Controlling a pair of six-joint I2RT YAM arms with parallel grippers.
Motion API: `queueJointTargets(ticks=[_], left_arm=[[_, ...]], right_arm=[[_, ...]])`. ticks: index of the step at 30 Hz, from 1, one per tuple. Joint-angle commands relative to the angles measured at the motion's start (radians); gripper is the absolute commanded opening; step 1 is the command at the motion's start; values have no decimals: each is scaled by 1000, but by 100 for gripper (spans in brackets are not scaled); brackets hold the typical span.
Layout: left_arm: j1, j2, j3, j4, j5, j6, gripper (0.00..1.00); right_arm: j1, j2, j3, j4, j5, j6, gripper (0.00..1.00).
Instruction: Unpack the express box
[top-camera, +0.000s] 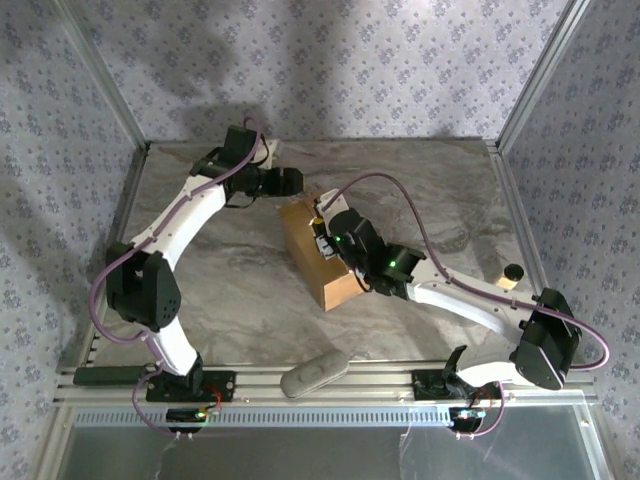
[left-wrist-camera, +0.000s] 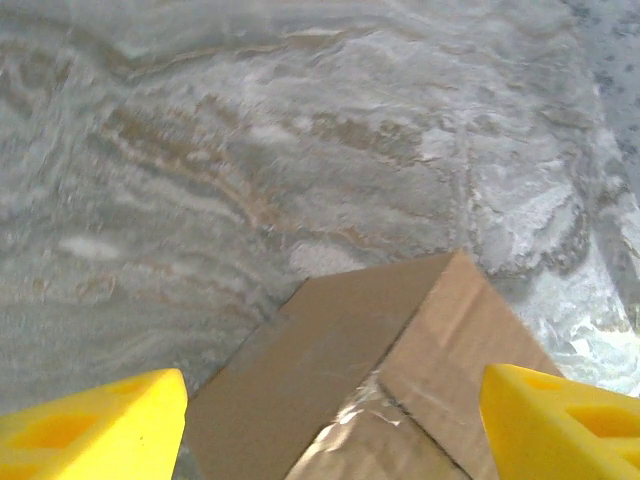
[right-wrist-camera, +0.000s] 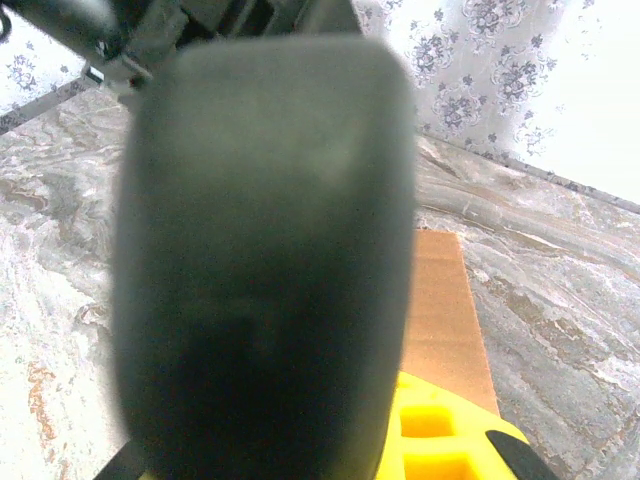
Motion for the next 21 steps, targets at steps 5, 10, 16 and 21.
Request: queueJointTargets(ticks=[5, 10, 16, 21], left_arm=[[-16, 99, 105, -173, 136, 237, 73], [-28, 125, 119, -250, 119, 324, 71], [-28, 135, 102, -249, 135, 347, 70], [-28, 169, 93, -244, 80, 334, 70]], right_arm=[[-17, -14, -12, -33, -30, -9, 0], [-24, -15, -8, -39, -42, -12, 0], [-28, -18, -4, -37, -53, -18, 0], [-29, -20, -2, -37, -57, -18, 0]])
